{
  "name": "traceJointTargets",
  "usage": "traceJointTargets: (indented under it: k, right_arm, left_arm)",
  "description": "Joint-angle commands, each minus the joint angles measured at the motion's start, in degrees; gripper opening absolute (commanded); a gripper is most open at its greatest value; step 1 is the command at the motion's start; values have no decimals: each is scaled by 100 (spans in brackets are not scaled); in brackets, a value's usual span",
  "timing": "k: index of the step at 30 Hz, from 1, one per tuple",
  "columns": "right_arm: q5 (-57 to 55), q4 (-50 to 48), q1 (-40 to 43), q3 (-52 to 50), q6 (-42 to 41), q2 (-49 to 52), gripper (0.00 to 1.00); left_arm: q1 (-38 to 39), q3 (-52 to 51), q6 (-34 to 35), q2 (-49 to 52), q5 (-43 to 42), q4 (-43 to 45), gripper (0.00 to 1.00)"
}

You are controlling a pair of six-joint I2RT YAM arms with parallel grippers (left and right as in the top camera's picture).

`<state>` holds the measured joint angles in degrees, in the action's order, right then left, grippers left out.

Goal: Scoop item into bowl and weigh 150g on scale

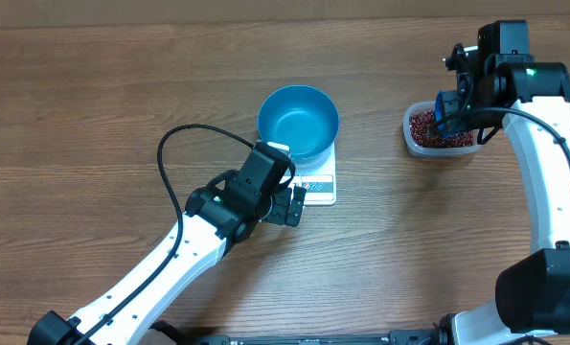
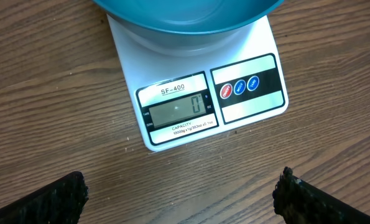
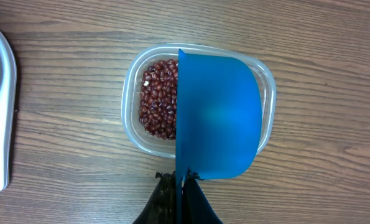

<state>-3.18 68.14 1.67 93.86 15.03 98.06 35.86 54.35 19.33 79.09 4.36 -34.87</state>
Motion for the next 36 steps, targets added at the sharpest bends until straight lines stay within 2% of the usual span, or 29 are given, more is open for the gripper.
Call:
traceJointTargets:
  k: [1,36]
  right_arm:
    - [33,-37,-4,184,-46,-42,4]
    - [35,57,-4,170,-46,-31,4]
  left_arm:
    - [-17,-66,-92,-33,66,-2,100]
    - [-22,-66,-92,-33,66,-2,99]
